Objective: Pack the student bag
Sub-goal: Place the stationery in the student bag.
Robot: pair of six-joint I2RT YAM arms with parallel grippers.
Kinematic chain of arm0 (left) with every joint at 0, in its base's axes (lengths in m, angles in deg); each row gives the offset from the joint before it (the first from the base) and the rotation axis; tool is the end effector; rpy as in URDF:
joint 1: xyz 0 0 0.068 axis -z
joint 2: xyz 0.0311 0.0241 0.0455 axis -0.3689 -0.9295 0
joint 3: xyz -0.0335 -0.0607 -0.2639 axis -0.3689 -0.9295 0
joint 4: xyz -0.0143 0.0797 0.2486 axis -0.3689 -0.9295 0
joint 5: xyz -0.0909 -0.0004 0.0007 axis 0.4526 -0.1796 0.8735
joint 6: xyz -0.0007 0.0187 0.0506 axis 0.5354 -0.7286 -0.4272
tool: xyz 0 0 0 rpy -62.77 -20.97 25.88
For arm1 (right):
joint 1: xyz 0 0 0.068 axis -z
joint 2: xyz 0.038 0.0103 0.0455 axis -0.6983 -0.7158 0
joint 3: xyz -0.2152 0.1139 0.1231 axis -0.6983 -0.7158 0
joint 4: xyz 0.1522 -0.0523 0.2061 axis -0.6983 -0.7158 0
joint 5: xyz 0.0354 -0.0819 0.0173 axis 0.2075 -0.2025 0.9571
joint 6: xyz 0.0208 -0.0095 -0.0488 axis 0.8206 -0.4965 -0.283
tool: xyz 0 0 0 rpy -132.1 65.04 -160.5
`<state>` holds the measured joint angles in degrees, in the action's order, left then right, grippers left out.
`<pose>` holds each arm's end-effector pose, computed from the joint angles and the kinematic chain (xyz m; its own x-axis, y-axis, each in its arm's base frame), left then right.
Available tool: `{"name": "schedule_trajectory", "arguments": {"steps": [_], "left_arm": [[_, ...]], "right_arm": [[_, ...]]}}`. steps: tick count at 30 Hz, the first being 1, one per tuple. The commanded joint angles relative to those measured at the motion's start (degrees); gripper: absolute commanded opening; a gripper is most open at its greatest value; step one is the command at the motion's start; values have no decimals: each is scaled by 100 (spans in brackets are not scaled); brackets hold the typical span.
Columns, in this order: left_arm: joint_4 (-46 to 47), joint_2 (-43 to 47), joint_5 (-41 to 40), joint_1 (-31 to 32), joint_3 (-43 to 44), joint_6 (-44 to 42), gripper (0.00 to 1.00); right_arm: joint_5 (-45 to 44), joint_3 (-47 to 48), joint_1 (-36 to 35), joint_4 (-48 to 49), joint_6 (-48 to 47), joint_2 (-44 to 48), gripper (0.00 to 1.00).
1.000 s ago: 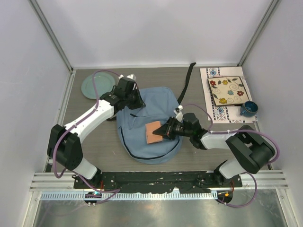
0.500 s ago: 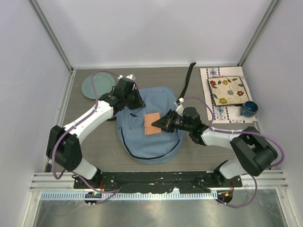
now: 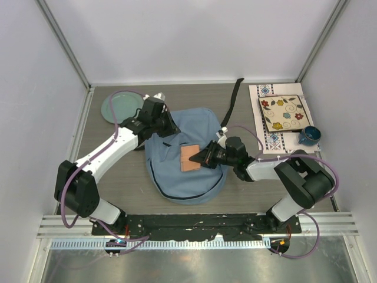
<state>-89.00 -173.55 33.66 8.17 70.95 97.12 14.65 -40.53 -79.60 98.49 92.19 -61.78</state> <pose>0.2882 -0.1687 0.2926 -0.7910 -0.3643 -0.4916 -0.0152 0.8148 -0.5795 0.2249 0.1794 0.1542 -0.9093 0.3758 -0.1786 -0.0346 0.3596 0.9325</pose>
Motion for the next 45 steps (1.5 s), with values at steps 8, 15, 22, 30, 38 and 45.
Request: {"name": "schedule_trajectory", "arguments": {"steps": [8, 15, 22, 30, 38, 45], "left_arm": [[1609, 468, 1011, -319, -563, 855, 0], [2281, 477, 1636, -504, -890, 1199, 0], [1464, 433, 1487, -504, -513, 445, 4], [593, 722, 575, -276, -415, -268, 65], [-338, 627, -743, 611, 7, -858, 68], [-971, 179, -2098, 1402, 358, -1227, 68]], "right_arm": [[-103, -155, -46, 649, 324, -510, 1], [-339, -155, -64, -7, 219, -204, 1], [-859, -164, -55, -1136, -380, 298, 1], [-797, -102, -55, -1013, -441, 229, 1], [-797, -164, -64, -951, -441, 228, 1], [-806, -129, -55, -1038, -494, 299, 1]]}}
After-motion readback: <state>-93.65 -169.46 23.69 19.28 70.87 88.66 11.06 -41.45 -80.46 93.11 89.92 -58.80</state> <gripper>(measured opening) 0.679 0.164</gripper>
